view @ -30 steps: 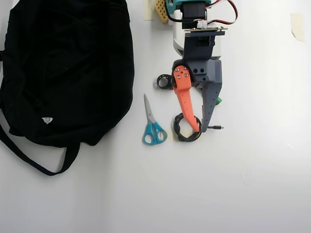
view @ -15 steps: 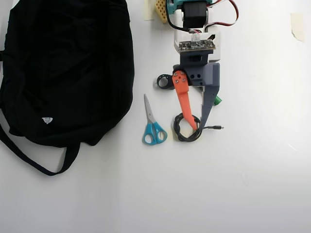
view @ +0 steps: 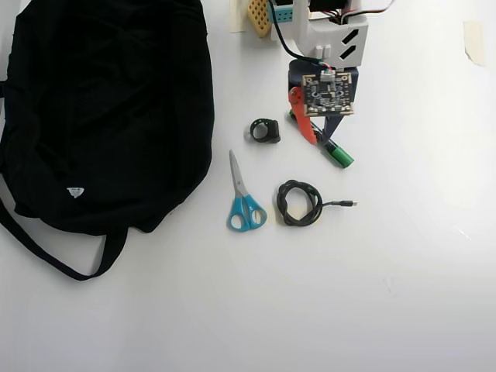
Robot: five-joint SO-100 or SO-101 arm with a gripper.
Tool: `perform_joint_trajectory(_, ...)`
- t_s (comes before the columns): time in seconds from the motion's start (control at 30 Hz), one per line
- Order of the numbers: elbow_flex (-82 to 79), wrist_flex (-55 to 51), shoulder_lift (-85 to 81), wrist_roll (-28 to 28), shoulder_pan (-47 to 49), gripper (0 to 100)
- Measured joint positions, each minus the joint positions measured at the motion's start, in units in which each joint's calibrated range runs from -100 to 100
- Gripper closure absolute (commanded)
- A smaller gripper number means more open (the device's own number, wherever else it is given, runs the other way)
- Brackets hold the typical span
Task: Put the green marker into the black bag
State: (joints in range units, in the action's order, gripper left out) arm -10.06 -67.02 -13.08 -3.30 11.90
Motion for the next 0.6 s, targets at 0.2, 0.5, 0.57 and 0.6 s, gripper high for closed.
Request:
perform_joint_trajectory(0.2,0.24,-3.52,0.0,4.05,1.91,98)
perform_joint_trajectory(0.5,0.31,-13.48,-0.17,2.64,1.84,98)
perform_joint_trajectory(0.57,0.31,-14.68,-0.17,2.59,1.84,98)
perform_joint_trajectory(0.6,0.31,-15.11,-0.17,2.59,1.84,98)
